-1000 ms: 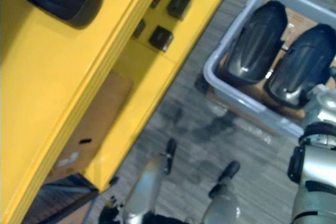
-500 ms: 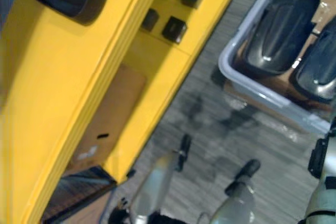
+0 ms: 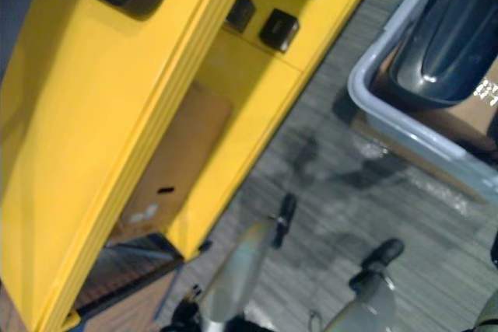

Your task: Walk over and take plastic housings, then place them on the shelf

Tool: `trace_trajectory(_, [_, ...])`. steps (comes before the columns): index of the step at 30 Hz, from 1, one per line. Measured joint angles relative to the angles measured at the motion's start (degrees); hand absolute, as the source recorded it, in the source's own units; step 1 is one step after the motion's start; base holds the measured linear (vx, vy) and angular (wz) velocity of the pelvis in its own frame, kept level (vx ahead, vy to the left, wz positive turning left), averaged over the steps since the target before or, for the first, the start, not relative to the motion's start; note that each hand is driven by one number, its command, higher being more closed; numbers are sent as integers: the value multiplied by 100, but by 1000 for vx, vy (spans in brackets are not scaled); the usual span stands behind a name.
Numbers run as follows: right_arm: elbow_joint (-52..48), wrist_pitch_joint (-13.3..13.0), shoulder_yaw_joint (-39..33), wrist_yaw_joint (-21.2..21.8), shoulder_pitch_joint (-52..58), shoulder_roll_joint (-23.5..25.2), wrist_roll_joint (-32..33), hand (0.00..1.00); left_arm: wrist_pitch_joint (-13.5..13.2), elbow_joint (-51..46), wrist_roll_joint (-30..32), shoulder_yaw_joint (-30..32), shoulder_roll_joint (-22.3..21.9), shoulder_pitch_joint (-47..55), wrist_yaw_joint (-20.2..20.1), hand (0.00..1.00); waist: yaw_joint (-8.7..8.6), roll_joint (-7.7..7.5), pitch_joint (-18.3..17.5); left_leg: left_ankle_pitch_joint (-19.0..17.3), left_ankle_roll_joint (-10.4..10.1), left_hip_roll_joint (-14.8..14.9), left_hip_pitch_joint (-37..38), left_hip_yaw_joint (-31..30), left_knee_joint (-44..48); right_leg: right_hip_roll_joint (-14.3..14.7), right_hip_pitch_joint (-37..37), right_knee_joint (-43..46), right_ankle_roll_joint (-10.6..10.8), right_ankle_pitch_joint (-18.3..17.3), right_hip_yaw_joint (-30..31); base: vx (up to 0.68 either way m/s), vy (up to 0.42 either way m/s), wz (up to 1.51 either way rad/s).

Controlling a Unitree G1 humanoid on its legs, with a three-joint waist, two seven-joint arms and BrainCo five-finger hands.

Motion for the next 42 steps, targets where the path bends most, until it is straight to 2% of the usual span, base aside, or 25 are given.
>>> trace_trajectory(4, [-80, 362, -2, 222, -21, -86, -564, 100, -106, -9, 14, -35, -9, 0, -29, 0, 26, 43, -33, -3, -4, 13, -1, -9, 4, -18, -71, 137, -15, -98, 0, 17, -13, 1])
trace_trajectory(8, [-42, 394, -33, 241, 105, -56, -767, 100, -207, -72, 32, -51, -6, 0, -15, 0, 26, 43, -33, -18, -22, 14, -1, -37, 28, -39, -81, 262, -6, -188, -7, 2, -12, 3])
trace_trajectory(11, [39, 111, -273, 85, 188, 42, -901, 100, -243, -201, 44, -47, 6, 6, 13, 0, 28, 42, -33, -25, -32, 19, 0, -81, 48, -39, -69, 331, -19, -231, -27, -5, -10, 4])
trace_trajectory(13, [108, -278, -299, -189, 223, 171, -1055, 100, -305, -276, 43, -29, 28, 12, 21, 0, -4, 32, -26, -26, -33, 30, 2, -85, 73, -34, -56, 349, -28, -237, -26, 0, 0, 0])
trace_trajectory(15, [151, -553, -308, -385, 237, 267, -1115, 100, -379, -390, 37, 34, 39, 13, 64, 0, -24, 22, -18, -34, -41, 46, 14, -114, 131, -11, -26, 355, -29, -238, -21, -3, 0, -5])
trace_trajectory(16, [147, -719, -310, -518, 248, 362, -1126, 100, -413, -503, 10, 73, 58, 9, 101, 0, -41, -10, 6, -54, -41, 72, 57, -117, 167, 14, 37, 353, -35, -241, -22, -6, 1, -6])
trace_trajectory(18, [113, -866, -304, -710, 331, 549, -1185, 100, -425, -634, 6, 128, 112, 3, 193, 0, -73, -86, 63, -91, -42, 108, 217, -113, 170, 48, 191, 329, -51, -251, -20, -16, -5, -6])
trace_trajectory(22, [-468, -1341, -227, -973, 665, 1037, -1426, 100, -530, -1150, 19, 720, 227, 14, 402, 0, -296, -382, 279, -115, -56, 201, 632, -93, 9, 139, 581, 187, -50, -265, -21, -17, -21, -7])
trace_trajectory(24, [-786, -1502, -170, -1111, 794, 1226, -1547, 100, -624, -1557, 118, 960, 295, 1, 621, 0, -413, -610, 437, -82, -89, 238, 839, -65, -126, 181, 758, 93, -46, -262, -23, 1, -39, -6])
trace_trajectory(25, [-1033, -1557, -176, -1215, 893, 1358, -1548, 100, -627, -1820, 295, 1021, 389, -3, 784, 0, -512, -790, 557, -20, -103, 243, 1040, -39, -296, 189, 905, 15, -42, -257, -27, 28, -51, -2])
trace_trajectory(26, [-1158, -1603, -192, -1310, 955, 1431, -1545, 100, -622, -1944, 385, 1023, 449, -5, 881, 0, -544, -882, 611, 14, -117, 247, 1164, -17, -396, 198, 994, -45, -37, -251, -29, 40, -58, -1])
trace_trajectory(28, [-1655, -1675, -189, -1462, 1272, 1570, -1569, 100, -520, -2453, 668, 1167, 473, 12, 1152, 0, -633, -1073, 640, 90, -144, 272, 1532, 18, -670, 258, 1319, -241, -21, -233, -53, 75, -62, -1])
trace_trajectory(32, [-2748, -1672, -312, -1649, 1971, 2002, -1709, 100, -192, -3599, 1078, 1503, 485, 107, 1380, 0, -791, -1268, 612, 255, -212, 337, 2154, -29, -1094, 348, 1862, -421, -35, -241, -200, 78, -80, 5])
trace_trajectory(34, [-3327, -1665, -416, -1695, 2345, 2308, -1812, 100, 1, -4005, 1231, 1565, 492, 211, 1346, 0, -831, -1452, 408, 394, -232, 342, 2333, -39, -1327, 352, 1940, -447, -69, -262, -247, 41, -84, -2])
trace_trajectory(38, [-4464, -1608, -735, -1793, 3015, 2777, -2115, 100, 408, -4623, 1675, 1575, 488, 415, 1251, 0, -957, -1627, 117, 422, -272, 409, 2815, -55, -1737, 465, 2329, -682, -81, -272, -337, 29, -55, -2])
trace_trajectory(40, [-5314, -1614, -833, -1837, 3598, 3035, -2427, 100, 516, -5225, 2254, 1591, 486, 572, 1316, 0, -966, -1758, -316, 419, -276, 435, 2929, -14, -1891, 543, 2446, -917, -77, -272, -347, 29, -34, -9])
trace_trajectory(42, [-5735, -1657, -851, -1910, 3888, 3208, -2699, 100, 487, -5543, 2949, 1596, 506, 553, 1462, 0, -993, -1809, -519, 417, -279, 434, 3120, 11, -1984, 580, 2649, -1060, -61, -263, -373, 14, -11, -3])
